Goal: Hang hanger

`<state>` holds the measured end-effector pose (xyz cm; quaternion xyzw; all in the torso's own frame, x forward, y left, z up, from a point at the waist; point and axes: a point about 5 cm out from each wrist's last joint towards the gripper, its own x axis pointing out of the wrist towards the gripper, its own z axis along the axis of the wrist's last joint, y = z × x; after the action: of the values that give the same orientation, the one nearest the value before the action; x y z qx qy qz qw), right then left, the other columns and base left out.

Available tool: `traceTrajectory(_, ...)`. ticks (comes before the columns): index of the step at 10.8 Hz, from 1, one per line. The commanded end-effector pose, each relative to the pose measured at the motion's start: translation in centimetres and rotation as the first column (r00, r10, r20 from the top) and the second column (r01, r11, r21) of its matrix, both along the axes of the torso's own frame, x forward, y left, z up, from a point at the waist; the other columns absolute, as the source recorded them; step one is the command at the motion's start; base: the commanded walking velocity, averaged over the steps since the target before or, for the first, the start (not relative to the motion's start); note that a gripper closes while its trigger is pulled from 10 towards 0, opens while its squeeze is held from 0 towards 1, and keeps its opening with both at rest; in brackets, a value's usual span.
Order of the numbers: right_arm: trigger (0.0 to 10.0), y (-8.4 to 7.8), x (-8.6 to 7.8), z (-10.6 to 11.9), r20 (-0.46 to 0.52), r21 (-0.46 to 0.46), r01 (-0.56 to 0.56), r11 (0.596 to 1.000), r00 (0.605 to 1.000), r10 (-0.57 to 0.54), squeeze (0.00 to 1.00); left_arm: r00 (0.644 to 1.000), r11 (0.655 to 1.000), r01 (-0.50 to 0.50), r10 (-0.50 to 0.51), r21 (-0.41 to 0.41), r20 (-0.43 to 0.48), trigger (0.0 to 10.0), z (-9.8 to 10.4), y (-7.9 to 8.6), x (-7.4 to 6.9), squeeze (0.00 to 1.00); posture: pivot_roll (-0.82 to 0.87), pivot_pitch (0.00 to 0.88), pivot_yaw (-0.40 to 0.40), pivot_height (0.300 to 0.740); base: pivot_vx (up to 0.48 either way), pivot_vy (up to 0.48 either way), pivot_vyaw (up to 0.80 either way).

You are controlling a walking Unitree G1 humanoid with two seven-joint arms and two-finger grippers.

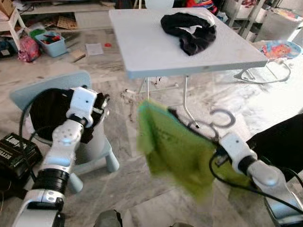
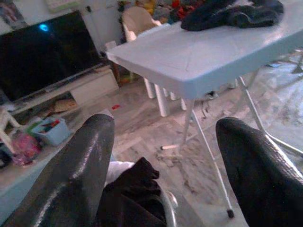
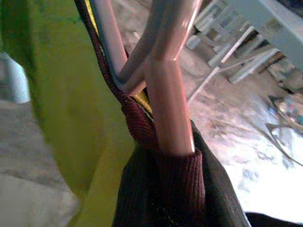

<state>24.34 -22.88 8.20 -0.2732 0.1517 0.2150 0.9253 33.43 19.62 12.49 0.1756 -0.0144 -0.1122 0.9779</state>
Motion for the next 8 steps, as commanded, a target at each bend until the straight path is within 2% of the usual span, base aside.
traceTrajectory(1, 10.0, -0.2, 1.0, 2.3, 0.092, 0.027, -0.029, 0.999, 0.995, 0.027, 0.0, 0.996, 0.999, 0.053, -0.053, 0.008, -0.066, 10.0, -0.9, -0.3, -0.2, 1.0, -0.12, 0.0, -0.047, 0.74, 0.0, 0.0, 0.0)
traceTrajectory(2, 10.0, -0.4, 1.5, 3.1, 0.1, 0.062, -0.049, 0.997, 0.994, 0.043, 0.0, 0.988, 0.993, 0.114, -0.114, -0.005, -0.099, 10.0, -1.5, -0.9, -0.5, 1.0, -0.12, 0.0, -0.048, 0.74, 0.0, 0.0, 0.0)
traceTrajectory(3, 10.0, -0.9, 2.2, 4.1, 0.12, 0.06, -0.066, 0.996, 0.991, 0.058, 0.0, 0.975, 0.982, 0.175, -0.183, -0.068, -0.126, 10.0, -1.8, -1.4, -0.9, 1.0, -0.12, 0.0, -0.048, 0.74, 0.0, 0.0, 0.0)
traceTrajectory(4, 10.0, -1.4, 2.9, 4.9, 0.139, 0.066, -0.064, 0.996, 0.989, 0.054, 0.0, 0.965, 0.972, 0.218, -0.228, -0.089, -0.132, 10.0, -1.7, -1.6, -1.0, 1.0, -0.12, 0.0, -0.05, 0.74, 0.0, 0.0, 0.0)
traceTrajectory(6, 10.0, -1.1, 3.4, 5.9, 0.139, 0.094, -0.143, 0.985, 0.982, 0.13, 0.0, 0.955, 0.96, 0.266, -0.274, -0.082, -0.116, 10.0, -1.4, -1.9, -0.9, 1.0, -0.12, 0.0, -0.051, 0.74, 0.0, 0.0, 0.0)
traceTrajectory(7, 10.0, -0.5, 3.0, 6.0, 0.1, 0.102, -0.245, 0.964, 0.967, 0.235, 0.0, 0.941, 0.946, 0.312, -0.32, -0.089, -0.107, 10.0, -1.0, -2.4, -0.8, 0.0, -0.12, 0.0, -0.048, 0.74, 0.0, 0.0, 0.0)
traceTrajectory(8, 10.0, -0.4, 2.7, 5.9, 0.07, 0.11, -0.292, 0.95, 0.956, 0.286, 0.0, 0.939, 0.943, 0.323, -0.33, -0.08, -0.1, 10.0, -0.8, -2.6, -0.7, 0.0, -0.12, 0.0, -0.043, 0.74, 0.0, 0.0, 0.0)
